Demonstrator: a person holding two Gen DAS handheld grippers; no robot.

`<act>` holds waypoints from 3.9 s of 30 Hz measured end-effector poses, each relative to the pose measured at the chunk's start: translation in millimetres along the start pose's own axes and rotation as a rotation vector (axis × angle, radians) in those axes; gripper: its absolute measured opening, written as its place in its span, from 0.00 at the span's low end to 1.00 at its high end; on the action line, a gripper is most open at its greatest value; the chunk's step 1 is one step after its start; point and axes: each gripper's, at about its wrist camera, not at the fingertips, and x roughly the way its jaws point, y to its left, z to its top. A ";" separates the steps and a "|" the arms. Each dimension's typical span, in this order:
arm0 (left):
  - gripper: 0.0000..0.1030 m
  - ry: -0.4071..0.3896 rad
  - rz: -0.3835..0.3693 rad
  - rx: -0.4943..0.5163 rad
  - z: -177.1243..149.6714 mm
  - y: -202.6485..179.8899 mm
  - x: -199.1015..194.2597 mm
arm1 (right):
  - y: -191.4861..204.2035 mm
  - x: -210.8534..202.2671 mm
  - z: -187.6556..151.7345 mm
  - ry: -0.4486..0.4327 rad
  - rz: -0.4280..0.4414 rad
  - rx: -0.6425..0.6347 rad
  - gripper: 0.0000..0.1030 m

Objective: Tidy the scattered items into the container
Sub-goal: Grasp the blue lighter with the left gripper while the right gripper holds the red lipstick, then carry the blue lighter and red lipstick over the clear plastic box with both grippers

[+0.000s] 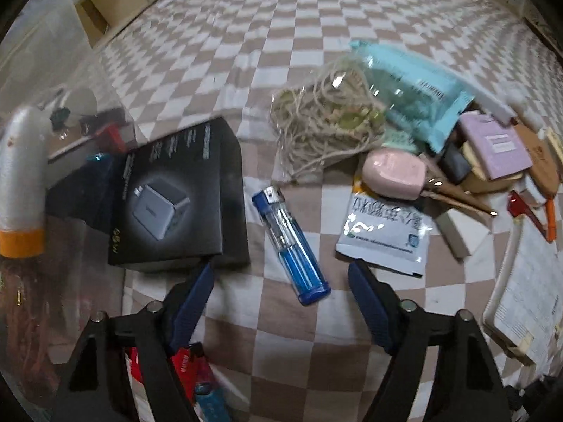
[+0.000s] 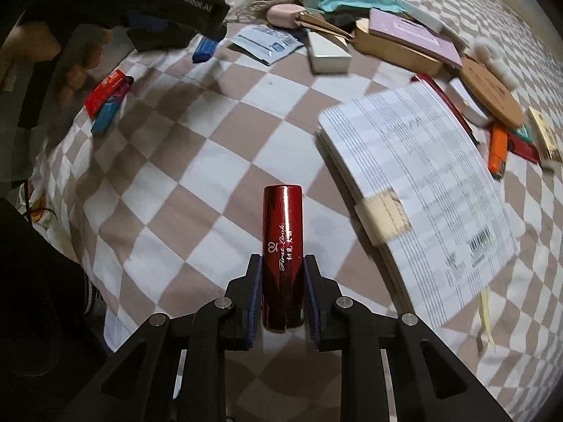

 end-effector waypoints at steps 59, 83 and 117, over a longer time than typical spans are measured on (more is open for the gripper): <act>0.11 -0.086 -0.234 0.107 -28.5 -22.0 -76.4 | -61.2 -211.2 87.1 -0.525 0.158 0.380 0.22; 0.11 -0.359 -0.314 0.132 -34.7 45.1 -172.3 | -11.8 -230.9 131.4 -0.608 0.161 0.278 0.22; 0.11 -0.728 -0.283 -0.164 -60.1 194.0 -258.5 | 89.4 -207.2 185.2 -0.557 0.245 0.052 0.22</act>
